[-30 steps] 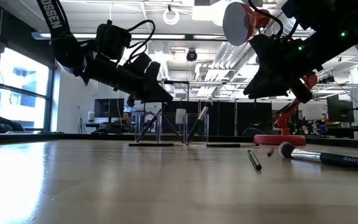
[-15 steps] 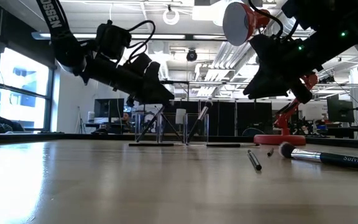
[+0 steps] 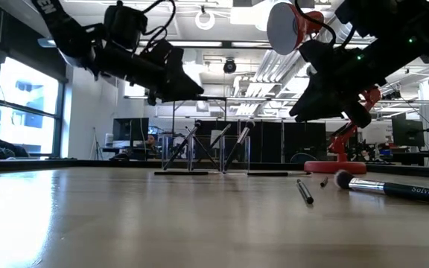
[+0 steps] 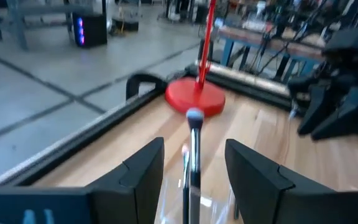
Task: Put items in baskets/containers
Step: Put the black powder brush into the transparent organizer
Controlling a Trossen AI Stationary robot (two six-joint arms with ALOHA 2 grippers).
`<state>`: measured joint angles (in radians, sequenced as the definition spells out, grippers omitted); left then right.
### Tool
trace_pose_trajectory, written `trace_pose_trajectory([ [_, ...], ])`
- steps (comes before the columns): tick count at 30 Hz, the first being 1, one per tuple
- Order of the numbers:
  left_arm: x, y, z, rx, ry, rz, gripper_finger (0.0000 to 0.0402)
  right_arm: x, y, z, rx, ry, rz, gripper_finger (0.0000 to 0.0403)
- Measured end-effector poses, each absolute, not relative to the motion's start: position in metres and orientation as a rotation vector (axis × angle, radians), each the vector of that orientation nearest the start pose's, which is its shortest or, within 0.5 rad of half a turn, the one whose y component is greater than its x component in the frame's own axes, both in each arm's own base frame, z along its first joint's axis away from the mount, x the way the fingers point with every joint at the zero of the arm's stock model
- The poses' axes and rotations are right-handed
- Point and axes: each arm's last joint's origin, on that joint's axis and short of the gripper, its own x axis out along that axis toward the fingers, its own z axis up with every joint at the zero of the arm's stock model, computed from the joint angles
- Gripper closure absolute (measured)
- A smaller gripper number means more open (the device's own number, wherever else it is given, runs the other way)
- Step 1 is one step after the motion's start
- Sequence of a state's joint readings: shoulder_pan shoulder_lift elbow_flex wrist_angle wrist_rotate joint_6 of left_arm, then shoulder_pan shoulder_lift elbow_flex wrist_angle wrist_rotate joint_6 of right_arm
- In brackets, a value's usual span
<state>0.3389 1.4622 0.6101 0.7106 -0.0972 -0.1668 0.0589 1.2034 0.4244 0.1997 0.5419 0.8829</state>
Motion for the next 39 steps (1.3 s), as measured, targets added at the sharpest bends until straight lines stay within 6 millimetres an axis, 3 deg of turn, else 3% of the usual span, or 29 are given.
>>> trace_pose_trajectory([
  [8, 0.268, 0.073, 0.224, -0.258, 0.106, 0.529, 0.0232, 0.22, 0.002, 0.167, 0.685, 0.421, -0.532, 0.032],
  [21, 0.269, 0.003, 0.211, -0.469, 0.138, 0.655, 0.0232, 0.22, 0.008, 0.165, 0.731, 0.526, -0.355, 0.032],
  [29, 0.265, -0.034, 0.206, -0.649, 0.151, 0.579, 0.0234, 0.22, 0.008, 0.165, 0.726, 0.52, -0.367, 0.032],
  [34, 0.255, -0.044, 0.191, -0.805, 0.247, 0.643, 0.0267, 0.22, 0.008, 0.165, 0.727, 0.52, -0.366, 0.032],
  [39, 0.25, -0.047, 0.182, -0.896, 0.396, 0.604, 0.0341, 0.22, 0.009, 0.165, 0.768, 0.53, -0.344, 0.032],
])
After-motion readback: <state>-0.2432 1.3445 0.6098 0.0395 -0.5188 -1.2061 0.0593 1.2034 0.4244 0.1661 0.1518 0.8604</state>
